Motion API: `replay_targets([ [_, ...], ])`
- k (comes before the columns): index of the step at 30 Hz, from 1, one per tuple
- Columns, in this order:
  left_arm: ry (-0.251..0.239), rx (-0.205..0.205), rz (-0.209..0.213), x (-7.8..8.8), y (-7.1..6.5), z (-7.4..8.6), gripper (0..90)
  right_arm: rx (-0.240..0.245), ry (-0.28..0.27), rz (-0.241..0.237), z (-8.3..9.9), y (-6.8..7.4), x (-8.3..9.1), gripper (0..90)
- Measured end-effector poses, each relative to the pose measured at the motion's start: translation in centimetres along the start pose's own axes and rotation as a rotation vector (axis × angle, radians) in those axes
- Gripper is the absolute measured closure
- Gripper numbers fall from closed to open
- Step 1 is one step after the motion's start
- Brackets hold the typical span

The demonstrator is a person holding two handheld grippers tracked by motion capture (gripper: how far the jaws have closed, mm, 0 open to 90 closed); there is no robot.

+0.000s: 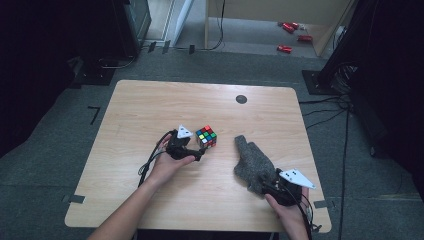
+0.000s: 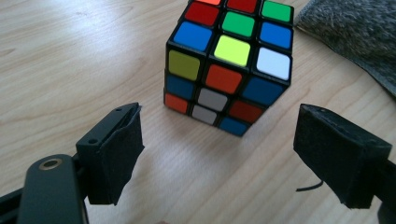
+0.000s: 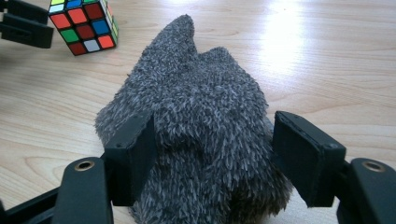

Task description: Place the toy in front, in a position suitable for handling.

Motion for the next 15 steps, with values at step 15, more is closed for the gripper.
replay_targets([
  [15,0.03,-0.033,-0.027,-3.0,0.1,-1.2,16.8,-0.003,0.006,-0.008,0.2,-0.2,0.1,30.1],
])
Point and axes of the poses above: each handheld gripper's, and its own axes: x roughly backward along the jaws, z roughly out of its underside, y roughly to its left, the point moved 7 cm from there along -x, roughly forward along the jaws, and after that the axes turned 2 degrees about -x, right-handed, at the moved point
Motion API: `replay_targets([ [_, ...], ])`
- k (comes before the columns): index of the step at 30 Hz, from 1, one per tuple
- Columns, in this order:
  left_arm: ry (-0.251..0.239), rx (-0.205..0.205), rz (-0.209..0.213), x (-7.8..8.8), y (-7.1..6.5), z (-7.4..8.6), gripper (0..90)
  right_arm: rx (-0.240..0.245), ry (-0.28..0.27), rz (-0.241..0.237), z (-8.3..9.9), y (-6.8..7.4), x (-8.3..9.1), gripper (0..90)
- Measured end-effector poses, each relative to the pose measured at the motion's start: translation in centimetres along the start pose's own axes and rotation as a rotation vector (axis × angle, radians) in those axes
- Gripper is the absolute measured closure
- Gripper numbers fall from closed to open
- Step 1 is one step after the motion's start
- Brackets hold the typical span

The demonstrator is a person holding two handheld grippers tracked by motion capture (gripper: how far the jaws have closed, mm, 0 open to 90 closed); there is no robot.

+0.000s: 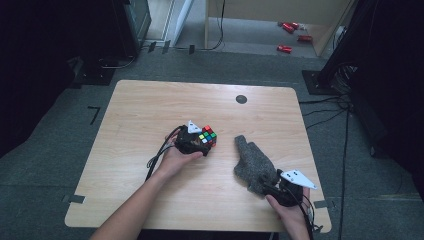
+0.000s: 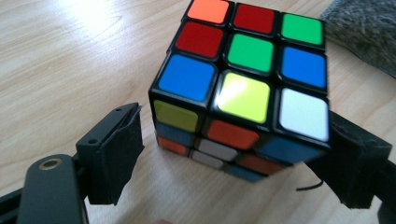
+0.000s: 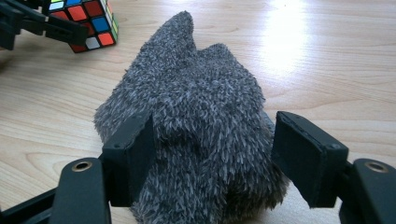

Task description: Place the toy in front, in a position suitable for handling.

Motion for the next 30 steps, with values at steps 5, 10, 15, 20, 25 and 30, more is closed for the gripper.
replay_targets([
  [5,-0.006,-0.019,0.003,-0.52,-0.04,-0.36,16.8,0.004,0.005,-0.002,0.08,0.01,-0.11,30.0],
  [10,0.001,-0.042,-0.011,-0.87,-0.16,-0.48,20.9,0.009,0.009,-0.001,0.18,0.11,-0.21,29.9],
  [15,0.001,-0.048,-0.024,-0.96,-0.12,-0.5,30.1,0.013,0.013,-0.002,0.28,0.21,-0.26,29.9],
  [20,0.007,-0.058,-0.029,-0.88,0.0,-0.46,33.1,0.017,0.013,-0.002,0.32,0.21,-0.25,29.9],
  [25,0.011,-0.071,-0.036,-0.67,-0.04,-0.33,33.6,0.021,0.013,-0.002,0.36,0.24,-0.29,29.9],
  [30,0.011,-0.093,-0.036,-0.06,-0.24,0.0,33.8,0.024,0.015,-0.002,0.39,0.26,-0.31,29.9],
])
Point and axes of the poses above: each handheld gripper's, and its own axes: x roughly backward along the jaws, z roughly out of its underside, y roughly to its left, the point moved 7 cm from there along -x, roughly forward along the jaws, and after that the axes turned 2 degrees about -x, right-handed, at the moved point
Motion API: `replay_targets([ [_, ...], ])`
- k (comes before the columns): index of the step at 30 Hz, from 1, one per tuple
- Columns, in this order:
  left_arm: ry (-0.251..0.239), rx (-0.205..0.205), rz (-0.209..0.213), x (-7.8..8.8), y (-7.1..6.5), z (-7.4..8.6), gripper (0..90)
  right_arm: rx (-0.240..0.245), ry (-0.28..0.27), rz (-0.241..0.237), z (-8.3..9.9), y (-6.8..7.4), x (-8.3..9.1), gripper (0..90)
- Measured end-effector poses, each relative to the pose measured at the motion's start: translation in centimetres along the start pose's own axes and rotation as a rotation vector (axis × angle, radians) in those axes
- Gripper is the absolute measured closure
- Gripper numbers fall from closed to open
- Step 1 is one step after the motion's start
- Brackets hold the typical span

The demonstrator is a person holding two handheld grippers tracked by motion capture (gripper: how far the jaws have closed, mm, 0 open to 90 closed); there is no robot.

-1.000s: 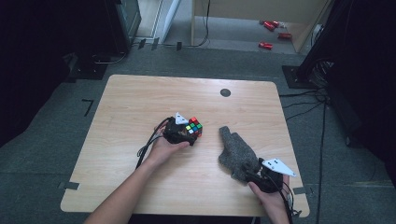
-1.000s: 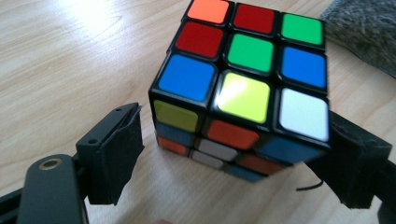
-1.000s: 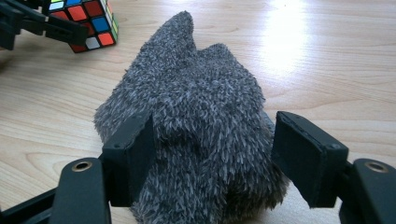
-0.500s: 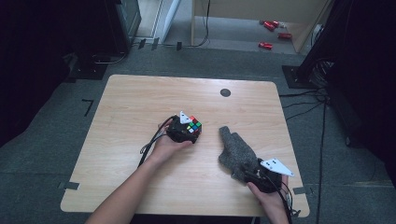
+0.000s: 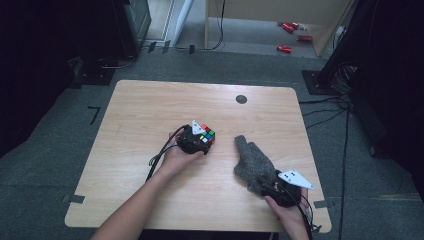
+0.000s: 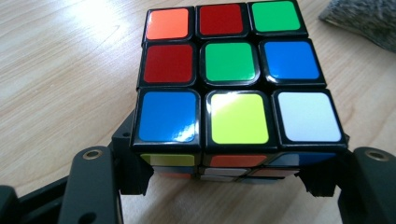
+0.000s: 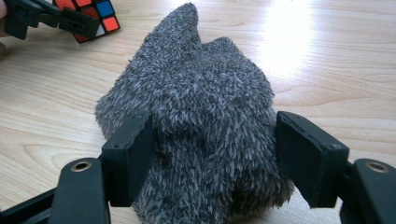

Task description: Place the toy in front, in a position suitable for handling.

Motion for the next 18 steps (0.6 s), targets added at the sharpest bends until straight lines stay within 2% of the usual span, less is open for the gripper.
replay_targets([
  [8,0.003,0.005,0.023,1.5,-0.3,1.3,34.6,0.003,0.002,-0.002,0.0,0.3,0.0,29.9],
  [18,0.025,-0.015,0.04,3.7,-1.3,3.5,34.6,0.006,0.003,-0.006,-0.1,0.7,-0.1,29.9],
])
Point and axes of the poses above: each handheld gripper's, and its own axes: x roughly backward along the jaws, z roughly out of its underside, y roughly to its left, the point moved 7 cm from there along -x, roughly forward along the jaws, and after that the axes turned 2 degrees about -x, right-handed, at the moved point
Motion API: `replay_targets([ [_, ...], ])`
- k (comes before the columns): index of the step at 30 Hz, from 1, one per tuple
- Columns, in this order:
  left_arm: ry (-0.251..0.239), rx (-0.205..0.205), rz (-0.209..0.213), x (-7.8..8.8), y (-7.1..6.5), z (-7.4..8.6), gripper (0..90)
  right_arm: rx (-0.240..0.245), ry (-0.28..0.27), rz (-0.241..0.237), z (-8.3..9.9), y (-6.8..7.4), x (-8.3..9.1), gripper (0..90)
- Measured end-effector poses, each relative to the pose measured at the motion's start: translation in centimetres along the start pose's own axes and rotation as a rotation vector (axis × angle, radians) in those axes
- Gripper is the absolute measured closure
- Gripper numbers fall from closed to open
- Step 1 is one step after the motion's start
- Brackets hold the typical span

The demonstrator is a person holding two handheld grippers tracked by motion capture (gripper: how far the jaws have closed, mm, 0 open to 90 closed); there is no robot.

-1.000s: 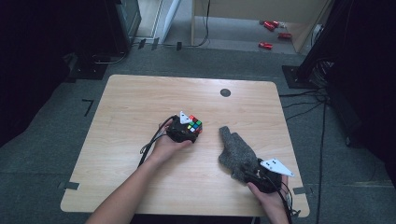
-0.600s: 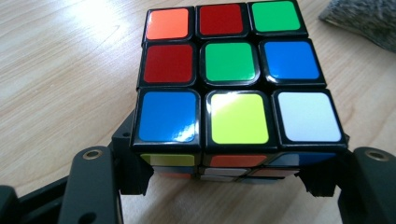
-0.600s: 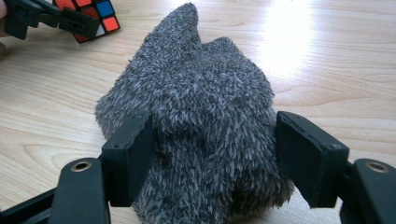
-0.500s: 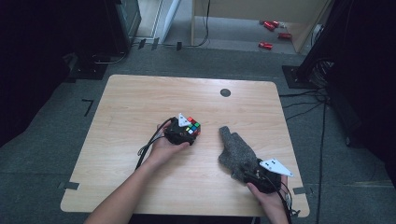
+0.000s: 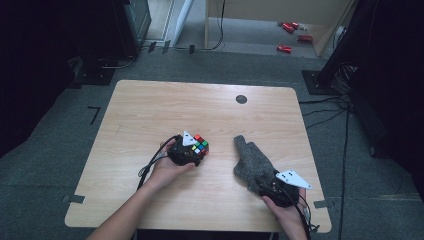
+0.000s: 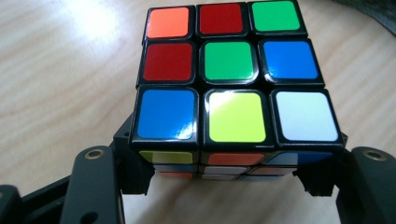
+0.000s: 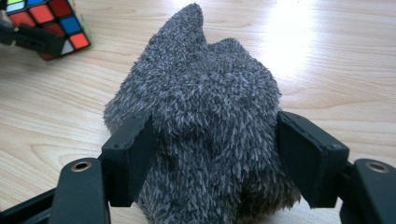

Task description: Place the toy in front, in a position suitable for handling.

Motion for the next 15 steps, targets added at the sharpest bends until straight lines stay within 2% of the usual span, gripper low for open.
replay_targets([
  [7,0.002,-0.001,0.017,1.6,-1.0,1.5,34.7,0.006,-0.001,-0.002,0.0,0.2,0.0,29.8],
  [15,0.008,-0.016,0.012,3.5,-2.0,3.5,34.6,0.008,0.0,-0.005,0.0,0.5,0.0,29.8],
])
Point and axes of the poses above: each handheld gripper's, and its own axes: x roughly backward along the jaws, z roughly out of its underside, y roughly to its left, the point moved 7 cm from there along -x, roughly forward along the jaws, and after that the axes turned 2 degrees about -x, right-handed, at the moved point
